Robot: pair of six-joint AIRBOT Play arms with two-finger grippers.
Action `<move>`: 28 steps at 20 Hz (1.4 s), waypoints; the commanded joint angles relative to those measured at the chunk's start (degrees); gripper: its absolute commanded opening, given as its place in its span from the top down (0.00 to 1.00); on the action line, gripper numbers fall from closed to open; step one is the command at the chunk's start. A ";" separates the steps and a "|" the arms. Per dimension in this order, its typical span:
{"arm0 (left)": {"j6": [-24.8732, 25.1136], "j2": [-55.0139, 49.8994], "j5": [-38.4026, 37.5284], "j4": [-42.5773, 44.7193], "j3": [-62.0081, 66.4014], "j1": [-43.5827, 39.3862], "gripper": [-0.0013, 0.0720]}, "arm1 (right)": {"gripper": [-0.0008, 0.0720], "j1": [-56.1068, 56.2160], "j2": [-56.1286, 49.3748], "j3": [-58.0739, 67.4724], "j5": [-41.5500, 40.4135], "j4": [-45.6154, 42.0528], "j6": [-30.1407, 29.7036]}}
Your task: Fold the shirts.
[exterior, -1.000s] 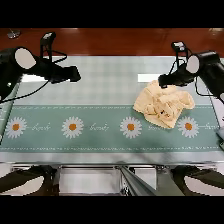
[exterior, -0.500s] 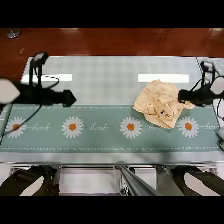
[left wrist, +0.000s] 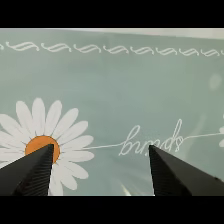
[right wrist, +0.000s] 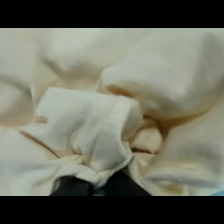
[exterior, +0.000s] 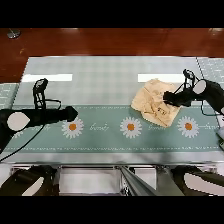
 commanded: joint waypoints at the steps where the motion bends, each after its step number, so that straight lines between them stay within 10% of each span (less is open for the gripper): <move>1: 2.08 -0.79 -2.97 1.64 2.54 3.04 0.03 | 0.96 0.46 3.39 9.33 4.85 2.47 -4.59; 5: 12.59 5.86 -12.66 1.60 7.96 6.36 0.03 | 0.96 0.46 16.94 23.21 4.46 3.17 -7.06; 15: 7.58 19.34 -10.73 -8.81 5.18 6.40 0.03 | 0.96 13.60 19.65 58.86 5.81 5.55 -11.61; 24: 7.61 11.61 -6.12 -5.81 5.16 6.40 0.03 | 0.96 38.93 -0.76 57.02 19.28 -1.55 -6.73; 28: 7.61 9.20 -6.10 -5.31 5.16 6.43 0.03 | 0.96 41.48 -5.79 38.95 11.74 2.10 -2.47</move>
